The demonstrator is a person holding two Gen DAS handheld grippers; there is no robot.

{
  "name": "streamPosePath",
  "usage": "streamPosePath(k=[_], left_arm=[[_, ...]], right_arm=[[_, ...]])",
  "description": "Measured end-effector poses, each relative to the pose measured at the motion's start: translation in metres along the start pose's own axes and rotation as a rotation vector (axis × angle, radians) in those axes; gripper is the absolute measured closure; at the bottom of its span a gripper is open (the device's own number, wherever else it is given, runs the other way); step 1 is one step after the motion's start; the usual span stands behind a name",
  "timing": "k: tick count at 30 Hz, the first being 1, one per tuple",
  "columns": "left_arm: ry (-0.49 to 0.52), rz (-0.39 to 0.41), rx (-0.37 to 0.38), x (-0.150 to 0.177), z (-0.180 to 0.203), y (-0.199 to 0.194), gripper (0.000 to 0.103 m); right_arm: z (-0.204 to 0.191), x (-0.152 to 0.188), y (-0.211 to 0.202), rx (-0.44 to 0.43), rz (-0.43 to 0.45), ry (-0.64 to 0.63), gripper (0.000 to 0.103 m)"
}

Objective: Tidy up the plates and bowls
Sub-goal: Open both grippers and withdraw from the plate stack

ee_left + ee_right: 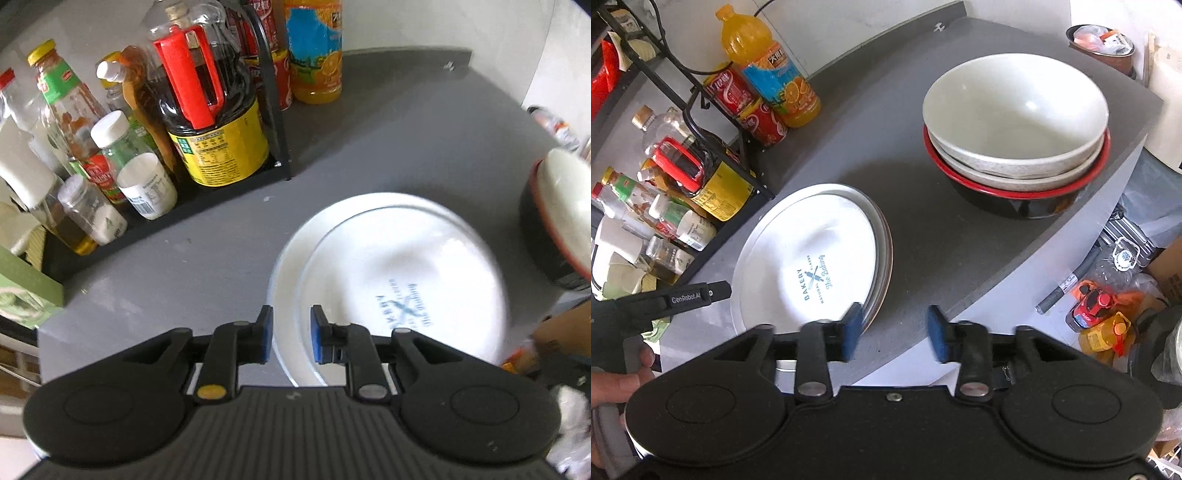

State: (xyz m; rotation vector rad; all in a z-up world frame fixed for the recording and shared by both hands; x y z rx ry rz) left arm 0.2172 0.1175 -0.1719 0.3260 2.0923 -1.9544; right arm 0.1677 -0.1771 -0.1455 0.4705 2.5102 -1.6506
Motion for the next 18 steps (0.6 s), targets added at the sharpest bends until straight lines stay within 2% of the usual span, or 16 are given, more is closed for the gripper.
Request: streamPosePath(k=[1,4,6,9,12,18], left_arm=[[-0.008,-0.002,0.005,0.0,0.001,-0.002,0.077],[-0.028,0.017,0.032,-0.001,0.004,-0.013,0.059],[-0.037,0.029,0.049,-0.001,0.007,-0.021,0.045],[-0.046,0.042,0.085,-0.002,0.014,-0.031,0.032],[-0.039,0.046,0.127,-0.002,0.024,-0.037,0.026],[-0.052,0.024,0.202,-0.007,0.047,-0.042,0.024]], right_arm=[[0.0,0.001,-0.003,-0.001,0.008,0.0,0.053],[0.003,0.003,-0.013,-0.006,0.027,0.015,0.048],[0.008,0.003,-0.02,-0.007,0.046,0.027,0.04],[0.015,0.002,-0.028,-0.002,0.068,0.043,0.033],[0.023,0.0,-0.034,-0.013,0.095,0.061,0.022],[0.038,-0.005,-0.048,-0.001,0.152,0.083,0.01]])
Point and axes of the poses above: each gripper's, at about its wrist camera, not at the fingertips, and y roughly the way its jaws point, z to its right, x to its underside, the point moved 2 cm from there along y, roughly the way its jaws point, and after that the axes turned 7 degrees about -z, right-handed, at the moved point
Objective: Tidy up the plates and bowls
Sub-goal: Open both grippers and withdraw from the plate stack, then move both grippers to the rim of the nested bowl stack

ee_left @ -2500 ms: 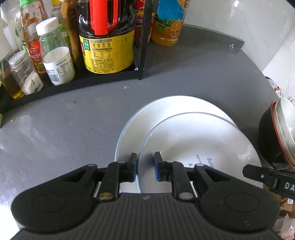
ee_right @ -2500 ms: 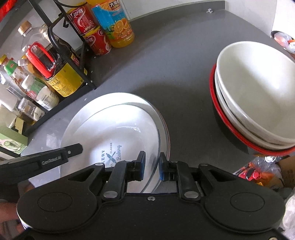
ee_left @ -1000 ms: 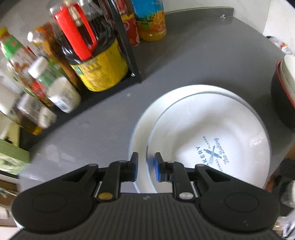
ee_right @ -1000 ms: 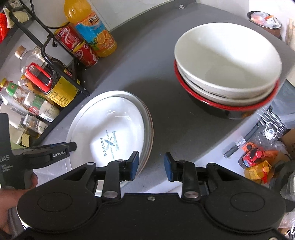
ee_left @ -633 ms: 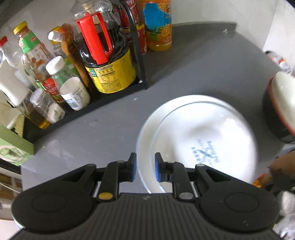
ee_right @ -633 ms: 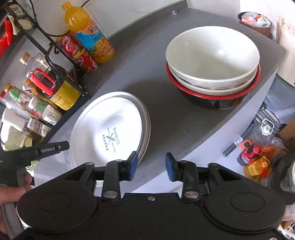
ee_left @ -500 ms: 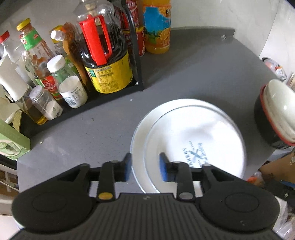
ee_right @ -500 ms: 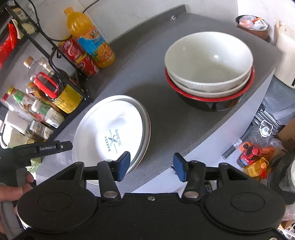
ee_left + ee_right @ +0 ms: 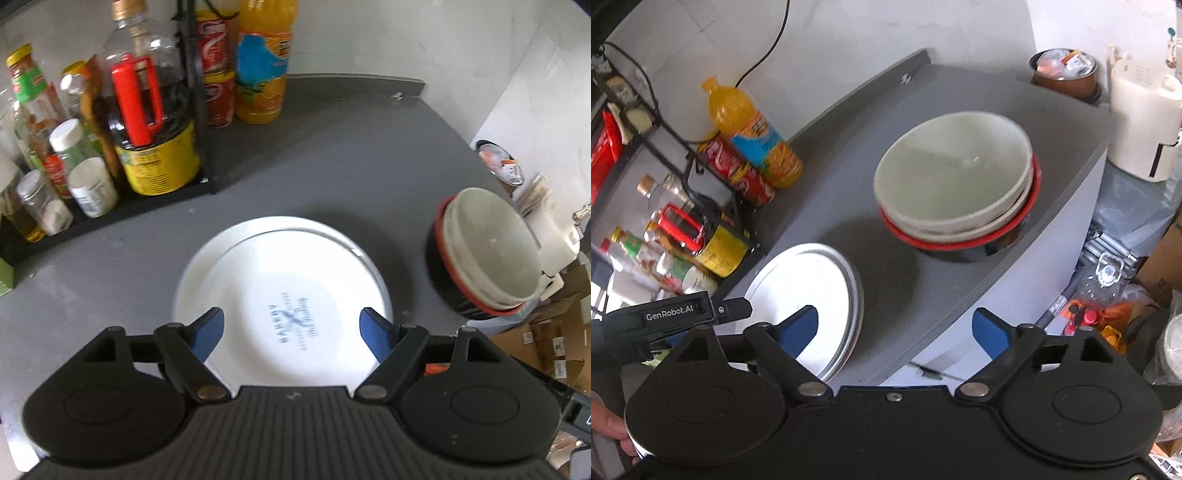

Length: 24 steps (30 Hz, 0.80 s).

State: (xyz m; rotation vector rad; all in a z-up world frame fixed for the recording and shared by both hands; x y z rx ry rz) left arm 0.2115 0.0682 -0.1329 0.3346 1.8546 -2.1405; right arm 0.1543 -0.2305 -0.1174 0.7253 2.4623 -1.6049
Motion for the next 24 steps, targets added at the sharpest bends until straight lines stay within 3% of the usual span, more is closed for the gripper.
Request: streamPosePath(k=[4,12,24], left_arm=[[0.028,0.005,0.013,-0.008,0.023,-0.002,0.023],[0.061,0.023,0.045,-0.029,0.067,-0.005,0.018],[0.017,0.015,0.035,-0.039,0.107,0.007,0.017]], right_arm=[[0.015,-0.012,-0.007,-0.024,0.022,0.053,0.009],[0.037,-0.042,-0.016,0.017,0.072,0.044,0.005],[0.067,-0.075,-0.007,0.027,0.027,0.017,0.004]])
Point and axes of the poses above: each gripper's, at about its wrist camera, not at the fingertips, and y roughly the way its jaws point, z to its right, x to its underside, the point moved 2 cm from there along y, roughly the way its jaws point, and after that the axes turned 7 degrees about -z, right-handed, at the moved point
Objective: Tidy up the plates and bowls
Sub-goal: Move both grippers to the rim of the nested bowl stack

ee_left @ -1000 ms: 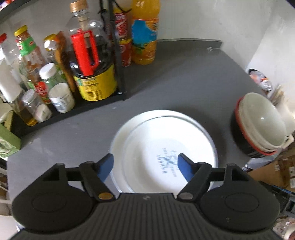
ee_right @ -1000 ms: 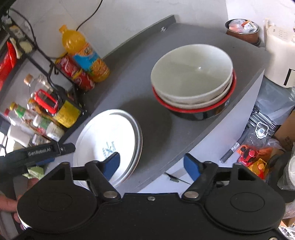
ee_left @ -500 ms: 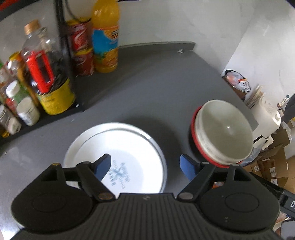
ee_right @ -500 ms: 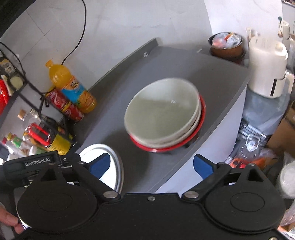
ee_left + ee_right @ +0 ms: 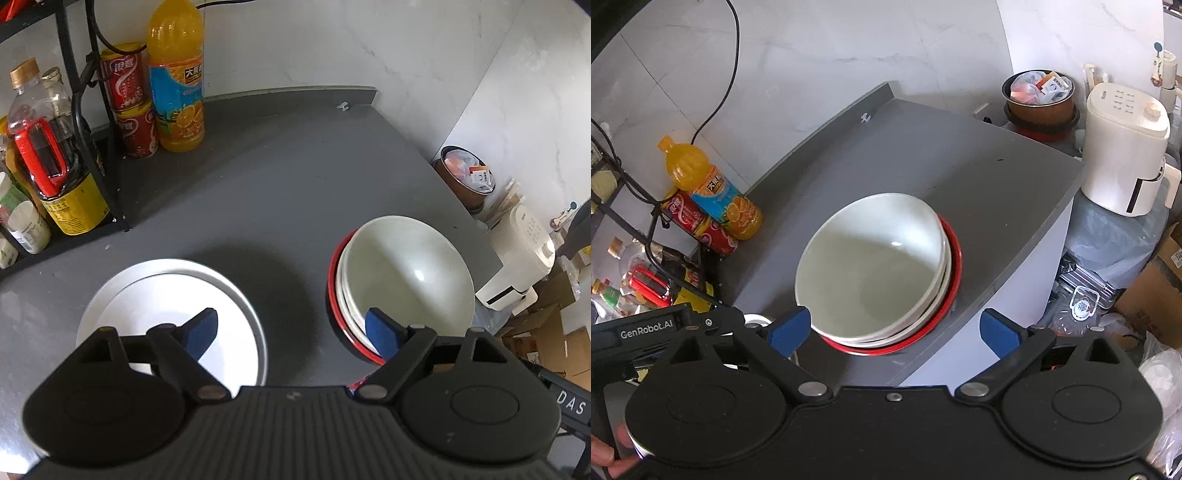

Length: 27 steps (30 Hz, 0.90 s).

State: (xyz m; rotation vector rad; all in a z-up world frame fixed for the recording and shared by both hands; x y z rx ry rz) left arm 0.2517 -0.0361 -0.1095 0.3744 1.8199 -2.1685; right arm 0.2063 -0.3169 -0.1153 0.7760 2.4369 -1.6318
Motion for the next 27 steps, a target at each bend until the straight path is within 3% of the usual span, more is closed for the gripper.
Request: streamPosePath(k=[11,27], left_arm=[[-0.097,-0.038,-0.014,0.003,0.008,0.013,0.017],[-0.24,-0.069,-0.063,0.004,0.038,0.046,0.02]], right_arm=[[0.026,-0.017,0.021,-0.049,-0.107,0.023,0.004],[0.032,-0.055,0.057,-0.056,-0.211,-0.154,0.005]])
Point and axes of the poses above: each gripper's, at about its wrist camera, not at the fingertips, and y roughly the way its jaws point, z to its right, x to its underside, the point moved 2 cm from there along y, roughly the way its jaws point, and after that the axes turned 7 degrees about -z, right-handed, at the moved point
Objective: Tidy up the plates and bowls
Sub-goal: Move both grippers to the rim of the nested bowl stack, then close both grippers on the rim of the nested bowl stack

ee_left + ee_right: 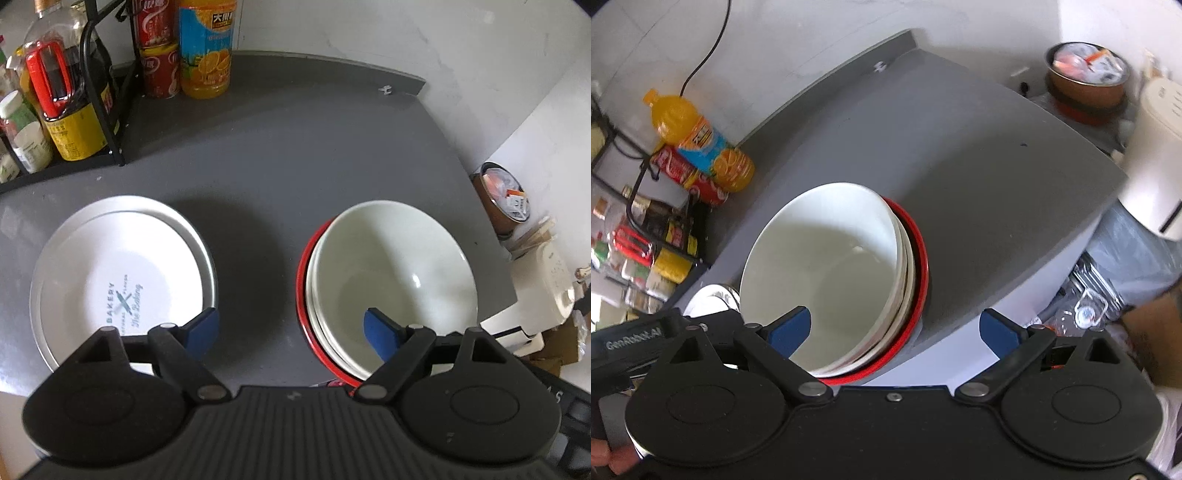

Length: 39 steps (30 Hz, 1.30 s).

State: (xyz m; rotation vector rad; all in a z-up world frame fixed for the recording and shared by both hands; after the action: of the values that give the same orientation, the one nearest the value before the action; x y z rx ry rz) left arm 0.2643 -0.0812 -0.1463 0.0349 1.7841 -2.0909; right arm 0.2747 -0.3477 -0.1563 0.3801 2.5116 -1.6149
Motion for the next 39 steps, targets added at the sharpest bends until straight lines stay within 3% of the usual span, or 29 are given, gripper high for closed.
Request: streamPosePath(k=[8,14,16,17,20,22,25,28,30,39], left_arm=[[-0.068,0.003,-0.05,0.008,0.013,0.02,0.021],[-0.151,-0.011,-0.072,0.015,0.015,0.033,0.036],[-0.168,-0.021,-0.062,0.017,0.017,0.037,0.04],[-0.178,-0.021,-0.062,0.018,0.018,0.039,0.042],[-0.216,-0.017,-0.061,0.02,0.019,0.041,0.046],[-0.236,-0.018,-0.069,0.02,0.02,0.044,0.053],[-0.273,-0.025,-0.063,0.021,0.019,0.05,0.066],[-0.291,-0.022,-0.043,0.023,0.023,0.051,0.079],[-0.289,-0.027,-0.056,0.023,0.027,0.051,0.08],[-0.291,-0.035,-0.071,0.026,0.028,0.046,0.08]], right_arm=[[0.009,-0.019,0.022,-0.025,-0.081,-0.076,0.006],[0.013,-0.031,0.038,-0.043,-0.122,-0.107,0.011],[0.014,-0.033,0.042,-0.048,-0.133,-0.125,0.018],[0.014,-0.034,0.044,-0.045,-0.137,-0.135,0.027],[0.014,-0.034,0.051,-0.023,-0.152,-0.163,0.036],[0.015,-0.033,0.054,-0.038,-0.161,-0.171,0.041],[0.015,-0.032,0.059,-0.062,-0.181,-0.183,0.058],[0.013,-0.034,0.06,-0.071,-0.178,-0.206,0.061],[0.014,-0.036,0.059,-0.062,-0.177,-0.218,0.068],[0.015,-0.035,0.056,-0.087,-0.169,-0.23,0.069]])
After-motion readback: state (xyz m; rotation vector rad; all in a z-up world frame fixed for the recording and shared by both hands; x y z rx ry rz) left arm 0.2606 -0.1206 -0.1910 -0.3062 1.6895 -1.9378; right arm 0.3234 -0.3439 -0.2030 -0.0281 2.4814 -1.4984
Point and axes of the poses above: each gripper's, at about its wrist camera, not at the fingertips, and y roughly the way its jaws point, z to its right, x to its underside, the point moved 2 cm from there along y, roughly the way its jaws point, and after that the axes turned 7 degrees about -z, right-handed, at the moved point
